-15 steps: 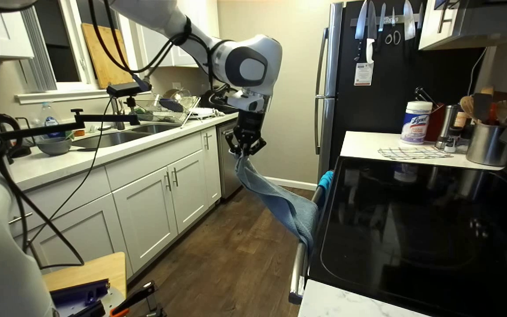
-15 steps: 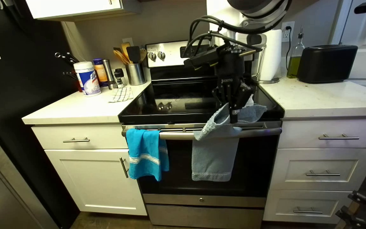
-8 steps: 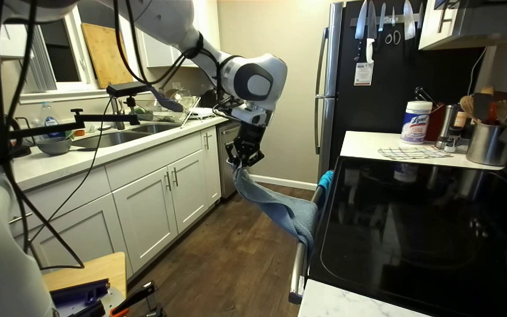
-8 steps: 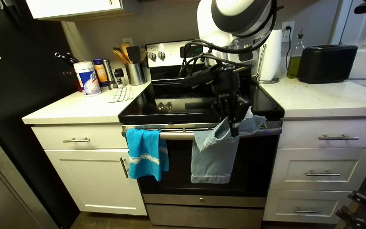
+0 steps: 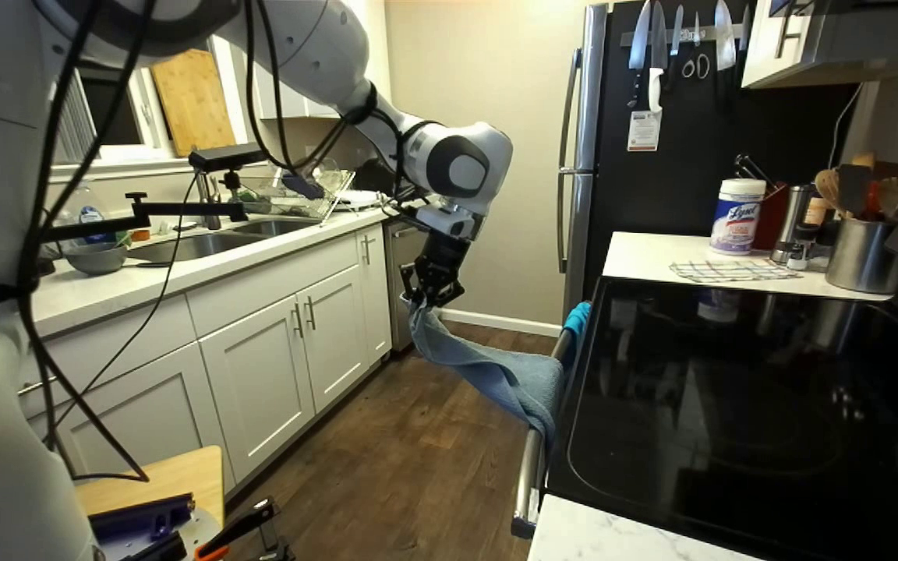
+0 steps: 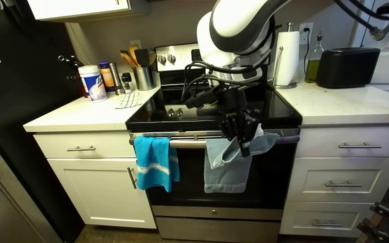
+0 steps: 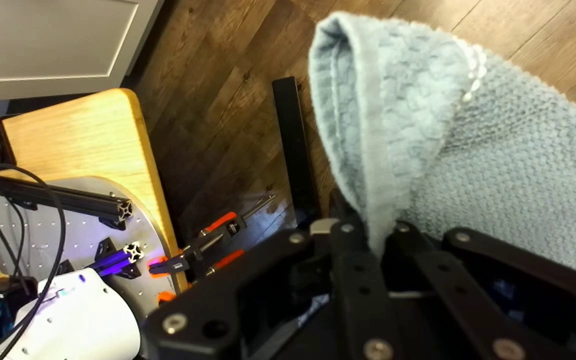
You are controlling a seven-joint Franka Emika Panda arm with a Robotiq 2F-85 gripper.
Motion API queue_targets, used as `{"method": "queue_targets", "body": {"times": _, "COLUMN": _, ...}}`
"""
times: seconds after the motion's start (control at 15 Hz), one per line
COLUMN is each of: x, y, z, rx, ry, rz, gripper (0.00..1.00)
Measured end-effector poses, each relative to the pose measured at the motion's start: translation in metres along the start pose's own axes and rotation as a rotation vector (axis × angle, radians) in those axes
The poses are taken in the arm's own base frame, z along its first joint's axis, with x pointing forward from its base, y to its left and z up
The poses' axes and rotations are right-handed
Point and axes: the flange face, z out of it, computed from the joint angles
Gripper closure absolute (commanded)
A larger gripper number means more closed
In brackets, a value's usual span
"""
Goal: Hang the light blue towel on the handle of the oven door.
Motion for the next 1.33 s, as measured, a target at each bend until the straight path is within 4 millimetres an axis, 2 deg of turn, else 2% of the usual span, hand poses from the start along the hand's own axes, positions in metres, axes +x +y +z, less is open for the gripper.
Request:
{"method": "queue_targets", "body": {"times": 0.53, "x": -0.010, "y": -0.029, "z": 0.031, "rx": 0.047, "ry": 0.104, "rz": -0.038, "gripper": 0.98}}
{"method": "queue_targets", "body": {"times": 0.93, "x": -0.013, "y": -0.046, "z": 0.047, "rx": 0.105, "ry": 0.081, "rz": -0.038, "gripper": 0.98}}
{"method": "queue_targets", "body": {"times": 1.13, "x": -0.012, "y": -0.049, "z": 0.060, "rx": 0.131, "ry": 0.072, "rz": -0.039, "gripper": 0.98}}
{"method": "queue_targets", "body": {"times": 1.33, "x": -0.012, "y": -0.045, "z": 0.086, "rx": 0.153, "ry": 0.090, "rz": -0.057, "gripper": 0.98}}
